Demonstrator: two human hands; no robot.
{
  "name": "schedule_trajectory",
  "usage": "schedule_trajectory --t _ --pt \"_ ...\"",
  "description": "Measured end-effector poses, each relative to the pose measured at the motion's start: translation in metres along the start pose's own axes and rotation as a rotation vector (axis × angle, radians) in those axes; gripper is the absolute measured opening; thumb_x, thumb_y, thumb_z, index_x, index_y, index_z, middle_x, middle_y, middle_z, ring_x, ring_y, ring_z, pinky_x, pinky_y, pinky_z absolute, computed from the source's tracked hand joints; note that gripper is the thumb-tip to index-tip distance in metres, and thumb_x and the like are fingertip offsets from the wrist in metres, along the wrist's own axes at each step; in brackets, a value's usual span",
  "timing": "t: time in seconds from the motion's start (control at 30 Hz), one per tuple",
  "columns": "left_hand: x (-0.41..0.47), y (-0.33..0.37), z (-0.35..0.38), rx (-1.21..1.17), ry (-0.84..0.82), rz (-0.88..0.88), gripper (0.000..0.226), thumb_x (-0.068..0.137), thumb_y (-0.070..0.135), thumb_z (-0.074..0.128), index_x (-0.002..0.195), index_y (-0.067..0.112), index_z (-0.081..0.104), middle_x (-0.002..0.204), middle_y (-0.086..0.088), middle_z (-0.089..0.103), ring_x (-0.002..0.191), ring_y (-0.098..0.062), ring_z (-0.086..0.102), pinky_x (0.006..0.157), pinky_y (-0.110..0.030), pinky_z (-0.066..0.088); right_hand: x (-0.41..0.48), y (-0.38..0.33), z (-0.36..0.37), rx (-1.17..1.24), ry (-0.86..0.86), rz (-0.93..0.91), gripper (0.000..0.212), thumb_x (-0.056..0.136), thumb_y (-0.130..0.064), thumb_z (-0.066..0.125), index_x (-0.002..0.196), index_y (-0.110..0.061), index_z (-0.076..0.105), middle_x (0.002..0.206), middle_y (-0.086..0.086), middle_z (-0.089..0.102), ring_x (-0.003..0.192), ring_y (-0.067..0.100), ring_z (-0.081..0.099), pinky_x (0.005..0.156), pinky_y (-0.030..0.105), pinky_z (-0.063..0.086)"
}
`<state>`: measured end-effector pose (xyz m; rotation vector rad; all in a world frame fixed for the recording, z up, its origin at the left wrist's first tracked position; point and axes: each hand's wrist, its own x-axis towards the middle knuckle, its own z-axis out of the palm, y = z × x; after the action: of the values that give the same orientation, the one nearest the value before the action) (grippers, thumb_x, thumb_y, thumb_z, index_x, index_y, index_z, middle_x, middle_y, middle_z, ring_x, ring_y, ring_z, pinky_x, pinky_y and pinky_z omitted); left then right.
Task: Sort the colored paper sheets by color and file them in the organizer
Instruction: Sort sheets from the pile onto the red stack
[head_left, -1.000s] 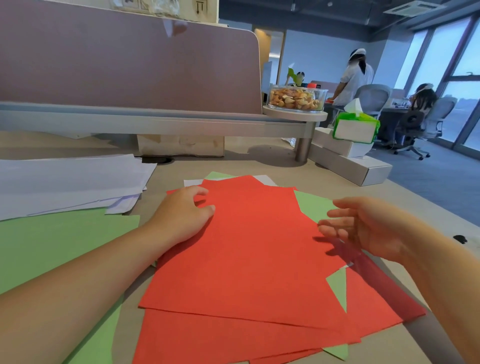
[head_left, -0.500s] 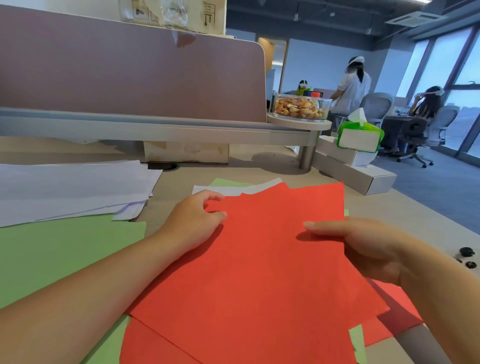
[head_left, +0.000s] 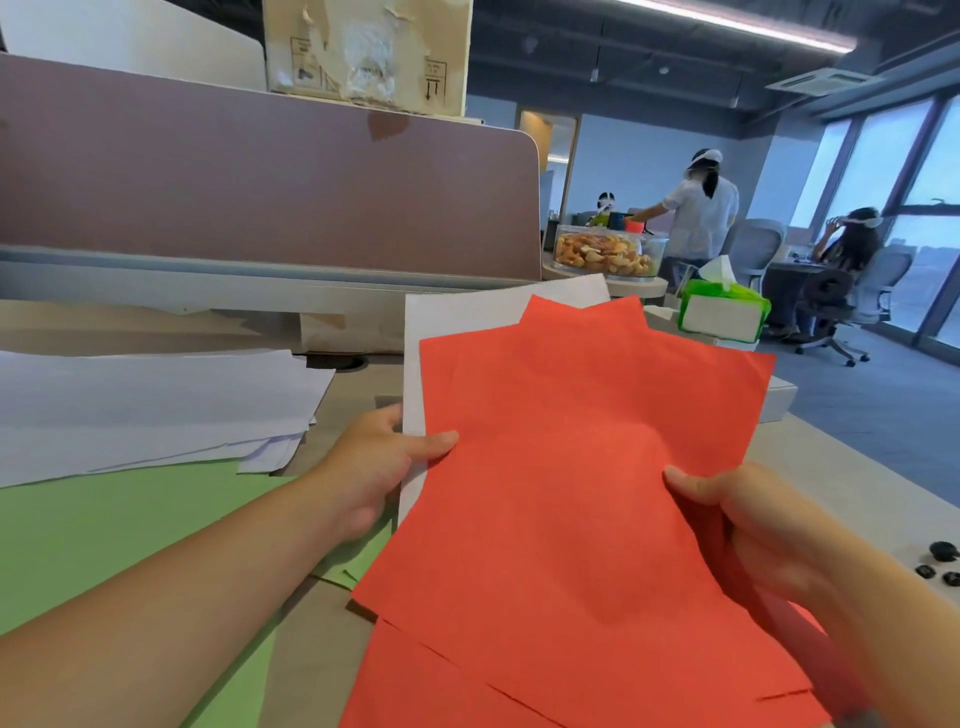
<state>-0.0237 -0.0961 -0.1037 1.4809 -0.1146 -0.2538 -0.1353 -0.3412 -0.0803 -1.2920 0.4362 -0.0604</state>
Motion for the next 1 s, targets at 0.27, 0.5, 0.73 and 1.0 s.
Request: schedule_trajectory --t 0.27,0.5,0.73,1.0 --pt "0.0 -0.004 0.001 0.047 0.014 0.077 0.021 0.088 0.017 0.066 0.108 0.01 0.068 0.099 -0.003 0.074 0.088 -0.016 0.071 0.078 -0.028 0.057 0.005 0.007 -0.002 -0.161 0.036 -0.011 0.022 0.083 0.008 0.054 0.1 -0.002 0.065 0.07 0.014 0.072 0.052 0.024 0.068 0.045 0.029 0.053" --pt "0.002 0.033 -0.004 0.226 0.076 -0.003 0.024 0.094 0.029 0.057 0.11 0.011 0.059 0.102 -0.005 0.066 0.089 -0.023 0.062 0.071 -0.028 0.048 -0.014 -0.009 0.001 -0.148 0.076 0.045 0.02 0.088 -0.003 0.049 0.09 -0.005 0.069 0.064 0.01 0.071 0.049 0.021 0.067 0.054 0.031 0.056" --pt "-0.035 0.066 -0.097 -0.212 0.525 0.053 0.018 0.092 0.01 0.04 0.087 0.011 0.057 0.072 -0.005 0.058 0.058 -0.021 0.055 0.05 -0.025 0.044 -0.02 -0.021 0.058 -0.172 -0.031 0.046 0.019 0.092 0.0 0.043 0.082 -0.002 0.059 0.049 0.011 0.065 0.036 0.018 0.061 0.035 0.029 0.051" --pt "-0.065 0.036 -0.188 -0.299 0.505 -0.108 0.006 0.097 -0.005 0.042 0.096 -0.003 0.047 0.085 -0.011 0.047 0.065 -0.02 0.055 0.039 -0.019 0.051 0.001 0.01 0.142 -0.287 -0.14 0.106 0.02 0.091 0.002 0.045 0.075 -0.003 0.055 0.044 0.01 0.061 0.03 0.018 0.056 0.034 0.026 0.049"
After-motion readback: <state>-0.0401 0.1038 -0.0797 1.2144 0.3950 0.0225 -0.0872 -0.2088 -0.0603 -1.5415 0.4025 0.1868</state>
